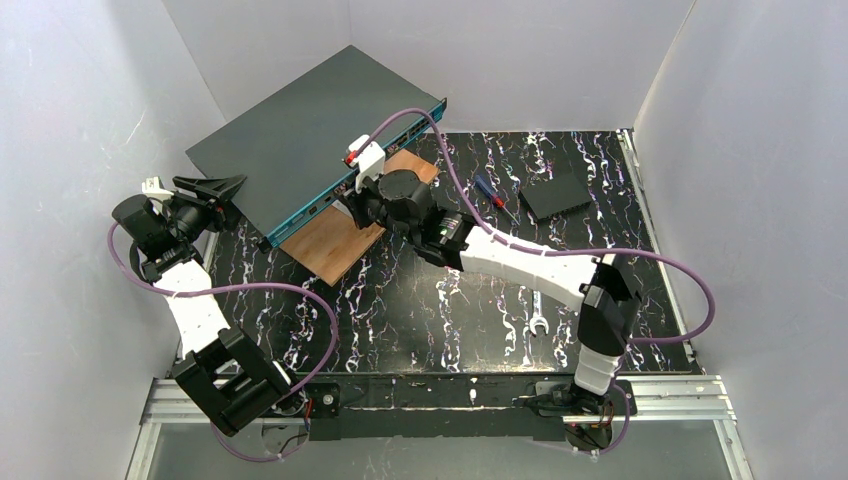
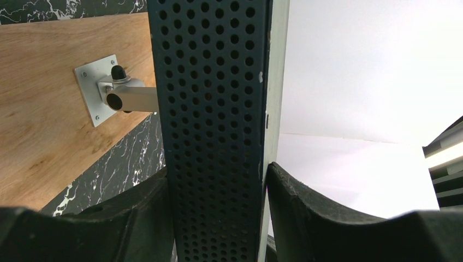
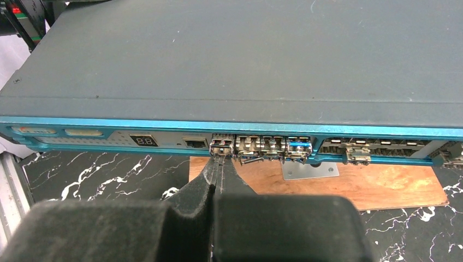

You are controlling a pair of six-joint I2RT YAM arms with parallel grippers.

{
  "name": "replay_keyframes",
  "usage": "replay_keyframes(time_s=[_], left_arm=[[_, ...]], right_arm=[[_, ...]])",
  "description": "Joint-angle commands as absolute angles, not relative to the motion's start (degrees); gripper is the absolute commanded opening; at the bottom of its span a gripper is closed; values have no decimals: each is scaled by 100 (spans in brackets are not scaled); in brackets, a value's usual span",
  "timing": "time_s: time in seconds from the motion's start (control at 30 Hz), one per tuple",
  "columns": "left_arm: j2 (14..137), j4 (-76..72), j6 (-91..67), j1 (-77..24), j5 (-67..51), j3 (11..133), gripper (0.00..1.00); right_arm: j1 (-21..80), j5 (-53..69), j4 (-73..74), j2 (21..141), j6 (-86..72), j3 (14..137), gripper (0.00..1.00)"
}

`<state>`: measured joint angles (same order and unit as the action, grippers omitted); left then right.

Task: Insert the plug into the switch port
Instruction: Insert the connector into the switch port.

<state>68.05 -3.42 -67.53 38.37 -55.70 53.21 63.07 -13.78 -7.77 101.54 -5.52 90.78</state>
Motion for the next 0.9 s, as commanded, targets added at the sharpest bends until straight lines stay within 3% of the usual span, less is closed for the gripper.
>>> replay_keyframes(time_s=[0.0,0.67,0.87], left_arm=[[6753,-247,-6246,3449,-6196,5361,0],[6724,-250,-6185,3415,-6214,5370,0],[6725,-253,-6202,3415,-6179,5339,0]], right_arm=[[6311,-1416,-1122,10286,-449,9503,1],[6217,-1013,188,10668,-325,10857,1],[6214,-999,-452,10177,-325,9933,1]])
